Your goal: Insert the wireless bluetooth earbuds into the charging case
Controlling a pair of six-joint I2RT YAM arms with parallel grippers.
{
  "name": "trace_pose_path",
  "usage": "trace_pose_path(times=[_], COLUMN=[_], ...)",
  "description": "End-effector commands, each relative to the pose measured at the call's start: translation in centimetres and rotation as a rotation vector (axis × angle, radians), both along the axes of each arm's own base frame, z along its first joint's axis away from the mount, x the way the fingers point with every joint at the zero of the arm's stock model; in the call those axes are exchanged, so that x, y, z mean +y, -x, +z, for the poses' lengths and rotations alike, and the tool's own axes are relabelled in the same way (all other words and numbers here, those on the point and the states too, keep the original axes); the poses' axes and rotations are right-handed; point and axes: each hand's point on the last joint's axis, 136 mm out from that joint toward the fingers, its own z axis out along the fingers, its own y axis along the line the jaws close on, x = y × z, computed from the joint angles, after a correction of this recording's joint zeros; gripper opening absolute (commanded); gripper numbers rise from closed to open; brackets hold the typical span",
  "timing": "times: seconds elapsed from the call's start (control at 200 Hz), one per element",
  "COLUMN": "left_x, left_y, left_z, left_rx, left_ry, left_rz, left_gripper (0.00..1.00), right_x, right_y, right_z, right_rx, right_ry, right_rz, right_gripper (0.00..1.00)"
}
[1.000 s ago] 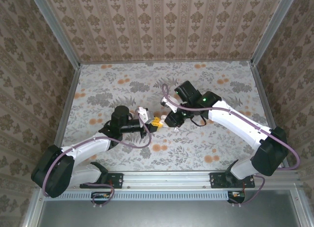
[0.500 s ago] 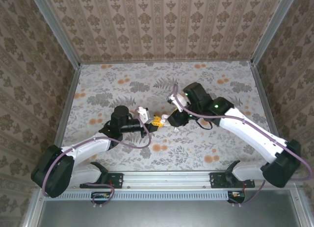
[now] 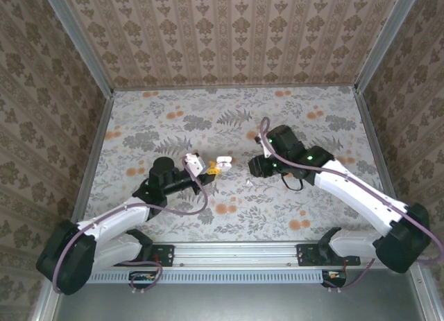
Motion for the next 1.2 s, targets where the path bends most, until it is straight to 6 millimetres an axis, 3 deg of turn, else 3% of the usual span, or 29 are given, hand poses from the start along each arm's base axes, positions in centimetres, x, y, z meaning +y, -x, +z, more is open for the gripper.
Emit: trace_pose_path(times=[0.0, 0.175, 0.32, 0.725, 0.92, 1.195], left_x=[1.6, 2.3, 2.8, 3.3, 3.4, 3.6], left_y=[-0.6, -0.2, 0.0, 0.2, 0.3, 0.4], left_z=[-0.4, -0.7, -0.9, -1.3, -1.5, -1.5], left_rx=[0.008, 0.016, 0.021, 0.024, 0.024, 0.023], left_ry=[-0.002, -0.005, -0.005, -0.01, -0.01, -0.008], left_rz=[0.096, 0.115, 0.127, 0.142, 0.143, 0.148], left_gripper=[0.0, 0.0, 0.0, 0.0, 0.0, 0.0], right_x=[-0.3, 0.4, 1.2, 1.0, 0.8, 0.2], right_y=[-0.1, -1.1, -1.7, -3.3, -3.2, -2.3], right_z=[-4.4, -9.7, -12.3, -14.2, -15.6, -16.1], right_rx=[0.086, 0.222, 0.304, 0.314, 0.349, 0.381], right_ry=[0.082, 0.157, 0.196, 0.281, 0.316, 0.332], right_rz=[-0.031, 0.03, 0.04, 0.036, 0.047, 0.037], right_gripper=[0.38, 0.39, 0.39, 0.38, 0.37, 0.29])
